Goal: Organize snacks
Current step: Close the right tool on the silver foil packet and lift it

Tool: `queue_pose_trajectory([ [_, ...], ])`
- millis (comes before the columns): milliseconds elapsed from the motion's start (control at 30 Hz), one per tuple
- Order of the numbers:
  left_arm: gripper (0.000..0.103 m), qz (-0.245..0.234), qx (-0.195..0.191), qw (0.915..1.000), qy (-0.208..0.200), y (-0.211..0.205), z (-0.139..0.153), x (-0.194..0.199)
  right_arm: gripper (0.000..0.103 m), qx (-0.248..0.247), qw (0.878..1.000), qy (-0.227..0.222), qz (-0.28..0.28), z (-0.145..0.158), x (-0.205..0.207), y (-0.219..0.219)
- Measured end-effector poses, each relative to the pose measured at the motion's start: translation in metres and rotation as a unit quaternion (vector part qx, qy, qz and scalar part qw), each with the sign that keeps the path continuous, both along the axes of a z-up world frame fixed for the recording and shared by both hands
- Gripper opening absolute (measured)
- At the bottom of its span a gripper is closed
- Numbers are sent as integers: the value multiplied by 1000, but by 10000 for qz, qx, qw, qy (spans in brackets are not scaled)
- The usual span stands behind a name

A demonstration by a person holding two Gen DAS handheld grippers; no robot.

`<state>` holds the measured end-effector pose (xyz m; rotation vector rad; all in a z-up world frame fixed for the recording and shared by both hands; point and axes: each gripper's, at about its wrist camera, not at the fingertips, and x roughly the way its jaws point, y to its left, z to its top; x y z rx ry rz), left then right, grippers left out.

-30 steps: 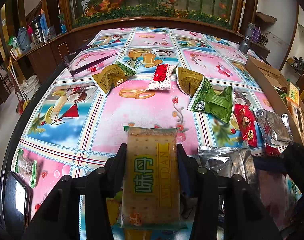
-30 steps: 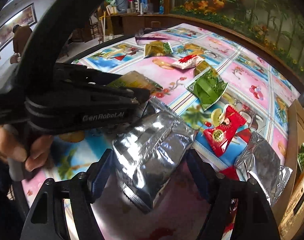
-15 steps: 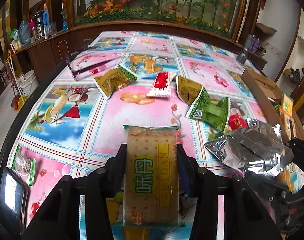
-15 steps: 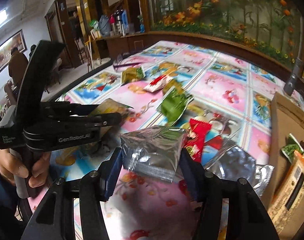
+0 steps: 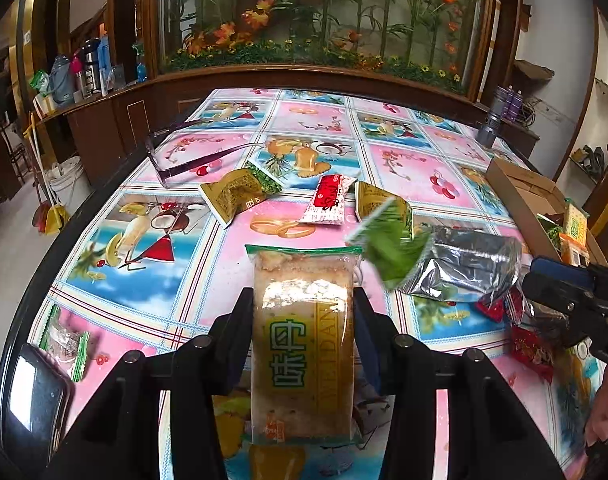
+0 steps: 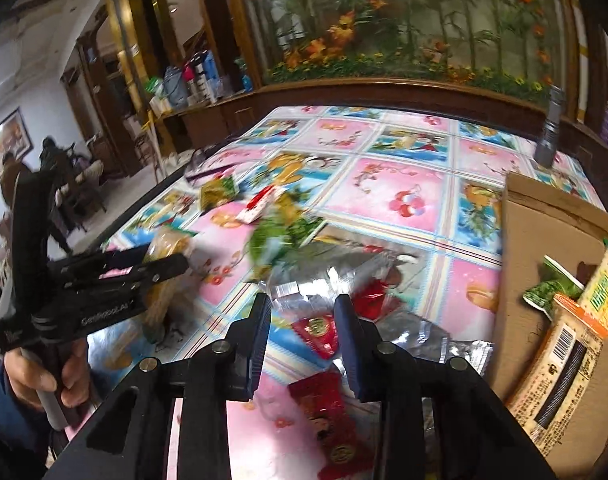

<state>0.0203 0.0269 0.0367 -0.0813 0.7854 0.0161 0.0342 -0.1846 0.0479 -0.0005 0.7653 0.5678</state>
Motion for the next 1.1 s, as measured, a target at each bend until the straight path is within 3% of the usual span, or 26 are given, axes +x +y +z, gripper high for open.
queue_pose_trajectory([
  [100,46,20,22,10000,21,1,-1,1,36,88,9998,176,82,-2,3,-2],
  [267,46,71,-8,9999,82,4,-3,3,37,400,9987,201,-249,2,12,-20],
  [367,46,50,-18,9999,110,3,-4,4,50,762,9956,242,-479,5,24,-38],
  [400,46,42,-25,9999,124,3,-5,4,61,775,9954,248,-509,9,31,-37],
  [433,46,40,-34,9999,129,3,-5,5,65,789,9951,289,-513,11,36,-35],
  [533,46,61,-139,9998,104,7,-3,3,68,1041,9924,625,-207,15,59,-15],
  [700,46,125,-142,9997,137,10,-5,2,69,60,9965,814,193,-11,62,34],
  [800,46,115,-162,9997,144,10,-5,2,69,-660,9947,367,704,-15,35,57],
  [867,46,103,-146,9997,144,9,-5,2,71,-1201,9909,-21,614,-19,25,70],
  [1100,46,169,-192,9996,157,11,-5,3,73,-1428,9874,-275,630,-25,17,77],
])
